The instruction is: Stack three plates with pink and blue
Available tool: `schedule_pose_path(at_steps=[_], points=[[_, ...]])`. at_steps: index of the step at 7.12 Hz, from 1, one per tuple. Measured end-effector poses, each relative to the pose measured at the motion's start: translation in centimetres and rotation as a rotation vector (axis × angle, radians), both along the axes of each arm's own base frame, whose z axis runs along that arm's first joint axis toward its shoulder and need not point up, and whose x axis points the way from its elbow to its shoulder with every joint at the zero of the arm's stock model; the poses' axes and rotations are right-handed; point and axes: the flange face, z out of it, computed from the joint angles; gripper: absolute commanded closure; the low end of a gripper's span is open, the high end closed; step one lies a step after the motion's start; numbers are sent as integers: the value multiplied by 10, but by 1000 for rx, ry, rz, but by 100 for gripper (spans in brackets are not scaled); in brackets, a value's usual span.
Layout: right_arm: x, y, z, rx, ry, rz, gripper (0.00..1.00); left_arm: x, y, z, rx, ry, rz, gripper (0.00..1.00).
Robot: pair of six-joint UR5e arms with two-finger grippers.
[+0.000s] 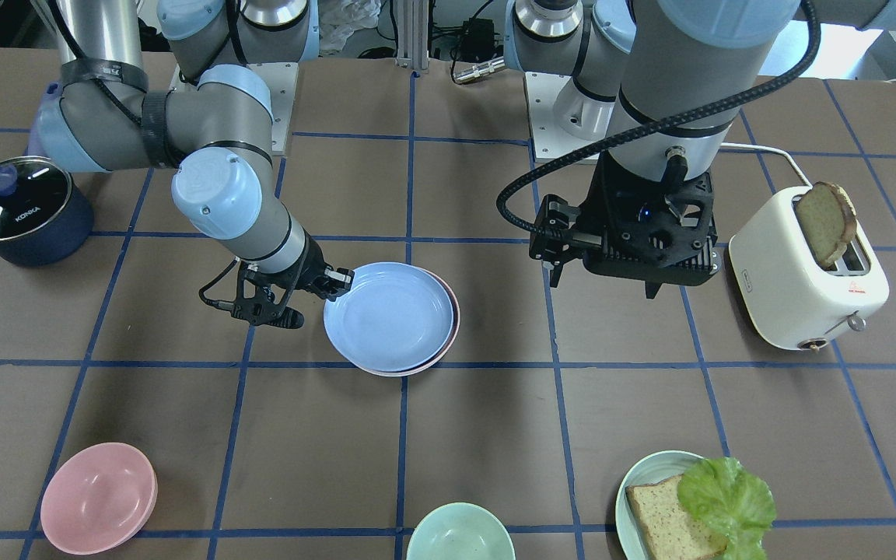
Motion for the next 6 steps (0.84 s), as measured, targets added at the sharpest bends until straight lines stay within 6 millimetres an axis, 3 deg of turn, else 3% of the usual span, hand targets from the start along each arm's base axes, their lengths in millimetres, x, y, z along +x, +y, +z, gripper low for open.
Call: schedule_pose_path(at_steps=[2,4,6], points=[[-9,-23,25,-60,9,-11,0,-3,2,1,4,38,-2,0],[-35,-55,75,-87,69,33,0,-1,4,-1,30,48,-6,0],[-58,-59,136,-128,164,159,0,1,12,-1,67,45,-21,0]])
